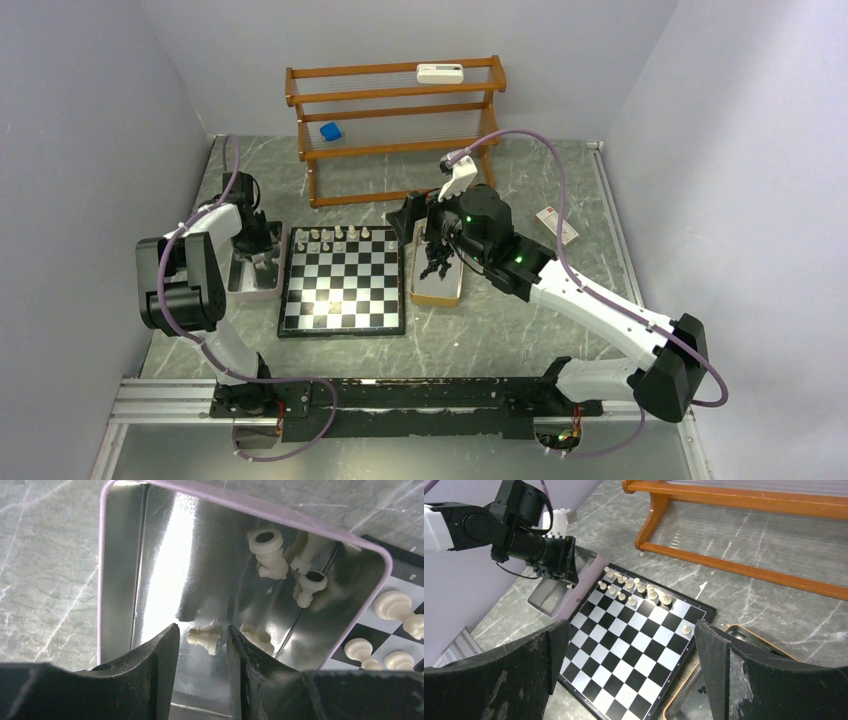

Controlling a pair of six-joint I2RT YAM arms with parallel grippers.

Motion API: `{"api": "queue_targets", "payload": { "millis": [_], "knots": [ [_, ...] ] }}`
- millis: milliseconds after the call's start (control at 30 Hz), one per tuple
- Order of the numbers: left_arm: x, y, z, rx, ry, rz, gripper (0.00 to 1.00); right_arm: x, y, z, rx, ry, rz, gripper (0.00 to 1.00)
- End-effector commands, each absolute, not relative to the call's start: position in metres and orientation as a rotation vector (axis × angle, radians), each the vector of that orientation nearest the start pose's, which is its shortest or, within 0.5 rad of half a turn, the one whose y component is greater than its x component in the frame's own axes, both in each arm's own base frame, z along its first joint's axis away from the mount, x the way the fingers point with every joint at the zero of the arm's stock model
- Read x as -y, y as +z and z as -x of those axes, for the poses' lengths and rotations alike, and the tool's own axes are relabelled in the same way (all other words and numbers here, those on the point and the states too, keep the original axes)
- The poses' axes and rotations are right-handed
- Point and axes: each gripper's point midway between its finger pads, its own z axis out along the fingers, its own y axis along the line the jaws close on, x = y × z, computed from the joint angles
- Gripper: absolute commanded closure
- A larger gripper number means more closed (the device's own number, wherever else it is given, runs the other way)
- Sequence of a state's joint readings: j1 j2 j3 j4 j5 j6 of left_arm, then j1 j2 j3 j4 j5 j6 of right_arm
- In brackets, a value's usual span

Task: Set up the chess pieces on the board
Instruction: Pick up the chess piece from the storage box.

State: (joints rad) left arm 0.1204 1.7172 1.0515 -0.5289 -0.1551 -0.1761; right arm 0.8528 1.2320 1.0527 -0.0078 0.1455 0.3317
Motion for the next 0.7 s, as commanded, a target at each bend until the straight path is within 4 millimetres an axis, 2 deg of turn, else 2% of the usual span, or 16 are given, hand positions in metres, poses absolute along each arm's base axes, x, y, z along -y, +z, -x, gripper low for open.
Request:
{"api": "queue_targets", "payload": {
  "millis": [0,167,400,667],
  "knots": [
    [-0.059,0.025,-0.324,-2.761,0.225,0.424,0.55,-0.306,0.304,-0.286,-1.735,0.733,0.351,0.0],
    [-0.059,0.027,-0.319,-2.759,0.232,0.467,0.53,-0.307,0.304,-0.285,-1.735,0.736,0.354,0.0],
    [-0.06,0.048,-0.322,-2.652,0.223,0.588,0.49,-0.309,0.302,-0.286,-1.738,0.739,0.359,0.0],
    [-0.064,0.045,-0.297,-2.666,0.287,0.649,0.5,-0.31,0.3,-0.285,-1.741,0.746,0.363,0.0]
  ]
}}
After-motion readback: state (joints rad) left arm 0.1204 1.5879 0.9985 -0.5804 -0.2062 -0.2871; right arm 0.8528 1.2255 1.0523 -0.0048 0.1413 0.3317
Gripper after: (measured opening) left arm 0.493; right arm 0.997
